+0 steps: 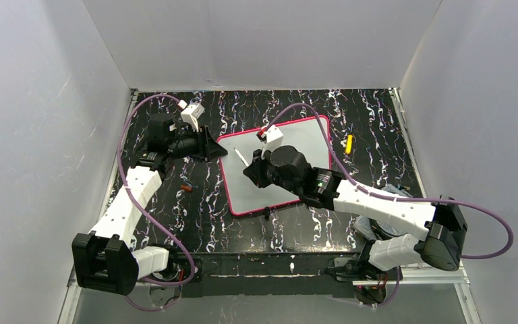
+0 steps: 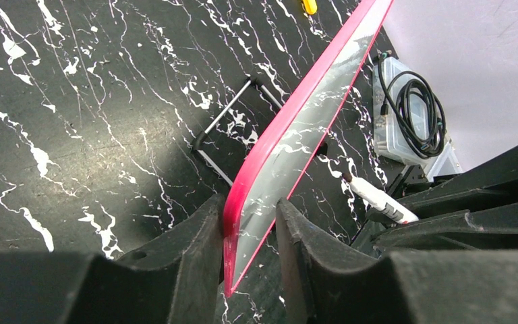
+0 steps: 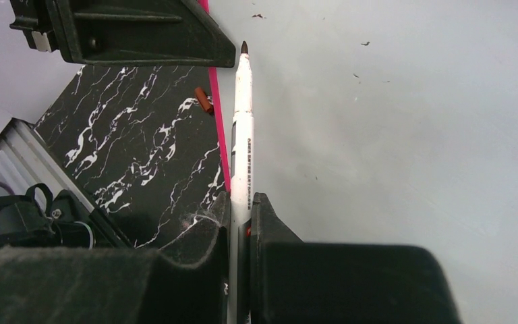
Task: Write a sentence on the whiteboard
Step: Hold the whiteboard on the whiteboard stand.
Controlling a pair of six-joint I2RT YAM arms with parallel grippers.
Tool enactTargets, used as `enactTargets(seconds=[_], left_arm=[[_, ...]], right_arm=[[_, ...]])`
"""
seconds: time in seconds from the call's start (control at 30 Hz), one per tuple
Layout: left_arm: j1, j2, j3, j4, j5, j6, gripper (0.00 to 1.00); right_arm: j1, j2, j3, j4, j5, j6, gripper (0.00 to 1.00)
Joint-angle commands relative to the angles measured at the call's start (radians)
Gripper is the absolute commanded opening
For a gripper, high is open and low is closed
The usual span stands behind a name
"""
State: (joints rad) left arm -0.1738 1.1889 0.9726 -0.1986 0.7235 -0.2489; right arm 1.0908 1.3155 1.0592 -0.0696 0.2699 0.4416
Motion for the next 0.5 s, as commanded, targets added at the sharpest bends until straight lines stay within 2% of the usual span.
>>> enactTargets(seconds=[0.0,0.37,0.47], left_arm=[[-0.003,-0.043,-0.006,-0.024,0.022,0.033,0.29],[-0.004,-0.039,-0.005,-0.047,-0.010,0.078,0.21],[-0.005,-0.036,-0.006,-0.047,-0.014,0.082,0.15]], right_arm=[[0.022,0.023,0.071,0.058,0.081,-0.007,0.01],[0.035,0.086,0.142,-0.012,0.132,0.002,0.01],[0.037,0.098,0.156,-0.033,0.139,0.005,0.01]])
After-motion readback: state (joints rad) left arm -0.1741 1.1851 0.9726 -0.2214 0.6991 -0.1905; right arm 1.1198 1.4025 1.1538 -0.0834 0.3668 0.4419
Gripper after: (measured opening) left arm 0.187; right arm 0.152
